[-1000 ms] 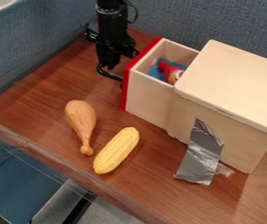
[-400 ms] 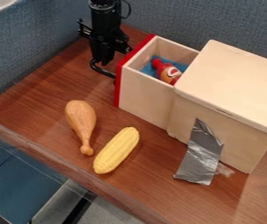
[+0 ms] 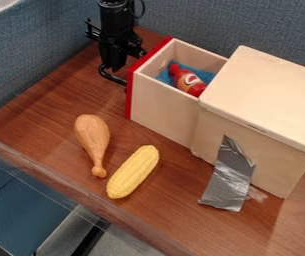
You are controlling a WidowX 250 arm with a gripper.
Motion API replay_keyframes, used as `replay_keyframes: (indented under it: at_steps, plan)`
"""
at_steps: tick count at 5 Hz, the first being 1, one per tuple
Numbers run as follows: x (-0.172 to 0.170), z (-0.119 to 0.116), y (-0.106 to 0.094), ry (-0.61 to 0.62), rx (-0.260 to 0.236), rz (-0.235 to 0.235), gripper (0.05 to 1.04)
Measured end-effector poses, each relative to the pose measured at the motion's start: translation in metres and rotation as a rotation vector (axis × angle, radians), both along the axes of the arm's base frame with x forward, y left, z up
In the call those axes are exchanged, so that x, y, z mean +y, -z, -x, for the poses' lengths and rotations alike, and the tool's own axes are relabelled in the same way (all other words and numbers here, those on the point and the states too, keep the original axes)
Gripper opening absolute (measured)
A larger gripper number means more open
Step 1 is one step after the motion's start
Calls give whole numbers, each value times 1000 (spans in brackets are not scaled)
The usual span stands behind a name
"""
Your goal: Open the drawer
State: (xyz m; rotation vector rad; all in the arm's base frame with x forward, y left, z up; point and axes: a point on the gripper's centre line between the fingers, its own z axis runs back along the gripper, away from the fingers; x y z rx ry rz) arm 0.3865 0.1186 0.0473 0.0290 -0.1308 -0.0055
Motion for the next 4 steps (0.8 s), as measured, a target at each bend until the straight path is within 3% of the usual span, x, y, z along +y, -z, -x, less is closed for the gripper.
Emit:
replay_keyframes:
  at_steps: [1, 4]
  plan:
    - [2, -1, 1, 9, 9, 2, 193]
    - [7, 0, -5, 16, 11, 13, 989]
